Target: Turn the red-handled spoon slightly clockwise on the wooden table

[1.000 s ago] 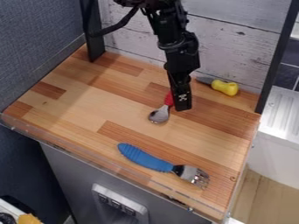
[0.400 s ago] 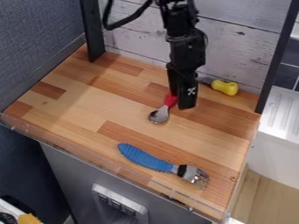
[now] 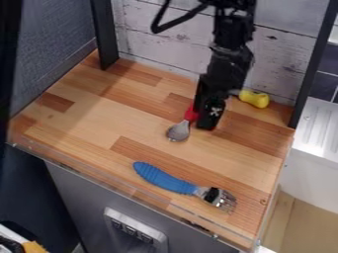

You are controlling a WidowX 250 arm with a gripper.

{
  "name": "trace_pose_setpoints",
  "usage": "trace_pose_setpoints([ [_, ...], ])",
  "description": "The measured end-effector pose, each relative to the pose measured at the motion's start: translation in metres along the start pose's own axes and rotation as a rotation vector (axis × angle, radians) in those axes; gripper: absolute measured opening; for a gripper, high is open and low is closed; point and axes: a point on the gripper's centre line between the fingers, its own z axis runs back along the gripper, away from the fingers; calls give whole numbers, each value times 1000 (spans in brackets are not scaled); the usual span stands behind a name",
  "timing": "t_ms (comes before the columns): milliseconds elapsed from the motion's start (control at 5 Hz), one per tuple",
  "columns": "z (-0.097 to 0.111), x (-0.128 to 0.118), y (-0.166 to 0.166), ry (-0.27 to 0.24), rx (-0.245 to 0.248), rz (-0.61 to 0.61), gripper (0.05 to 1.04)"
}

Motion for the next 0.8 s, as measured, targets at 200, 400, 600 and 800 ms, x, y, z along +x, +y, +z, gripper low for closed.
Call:
trace_pose_setpoints([
  [200, -2, 4, 1, 126, 49, -2, 998],
  [400, -6, 9, 4, 211, 118, 100, 947],
  [600, -7, 7, 8, 247, 208, 278, 662],
  [800, -7, 11, 3, 252, 351, 415, 388],
])
